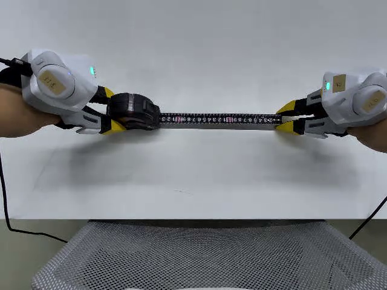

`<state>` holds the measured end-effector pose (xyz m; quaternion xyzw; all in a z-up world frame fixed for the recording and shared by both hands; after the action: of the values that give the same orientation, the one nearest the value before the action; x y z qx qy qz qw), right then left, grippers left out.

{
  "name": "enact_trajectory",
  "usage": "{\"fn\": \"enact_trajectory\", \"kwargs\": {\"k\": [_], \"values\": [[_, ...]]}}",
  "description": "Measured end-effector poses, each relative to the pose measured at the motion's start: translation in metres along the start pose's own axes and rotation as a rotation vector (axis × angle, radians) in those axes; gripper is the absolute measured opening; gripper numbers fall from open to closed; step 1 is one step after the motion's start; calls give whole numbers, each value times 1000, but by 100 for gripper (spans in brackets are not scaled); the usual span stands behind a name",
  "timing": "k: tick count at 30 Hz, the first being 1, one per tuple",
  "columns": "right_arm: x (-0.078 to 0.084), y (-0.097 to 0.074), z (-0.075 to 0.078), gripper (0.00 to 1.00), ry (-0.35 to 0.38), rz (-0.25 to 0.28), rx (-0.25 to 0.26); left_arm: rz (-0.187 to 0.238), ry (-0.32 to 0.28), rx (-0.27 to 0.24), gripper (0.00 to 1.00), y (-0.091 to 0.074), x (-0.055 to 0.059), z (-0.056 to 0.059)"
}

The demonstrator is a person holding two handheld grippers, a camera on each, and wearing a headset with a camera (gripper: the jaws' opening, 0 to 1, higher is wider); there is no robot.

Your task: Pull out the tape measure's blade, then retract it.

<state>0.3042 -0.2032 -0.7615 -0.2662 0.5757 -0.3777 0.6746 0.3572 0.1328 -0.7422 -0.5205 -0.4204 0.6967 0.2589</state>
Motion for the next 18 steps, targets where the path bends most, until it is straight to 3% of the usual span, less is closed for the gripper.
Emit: {"fn": "enact_trajectory", "kwargs": {"k": [18], "values": [[14, -9, -1, 9, 10, -31, 1, 0, -1, -2, 26, 0, -1, 0]]}}
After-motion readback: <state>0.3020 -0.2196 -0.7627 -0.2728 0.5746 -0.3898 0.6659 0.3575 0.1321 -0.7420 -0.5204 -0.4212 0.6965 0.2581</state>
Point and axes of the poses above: the centre of the closed fingertips' face, and the gripper's own axes: y roughly forward along the fingers, z roughly to its right, x roughly out of its underside, the point moved 5 cm from there along -y, roughly backward along the fingers, and after that the axes turned 15 degrees about -y, right-handed, at the moved point
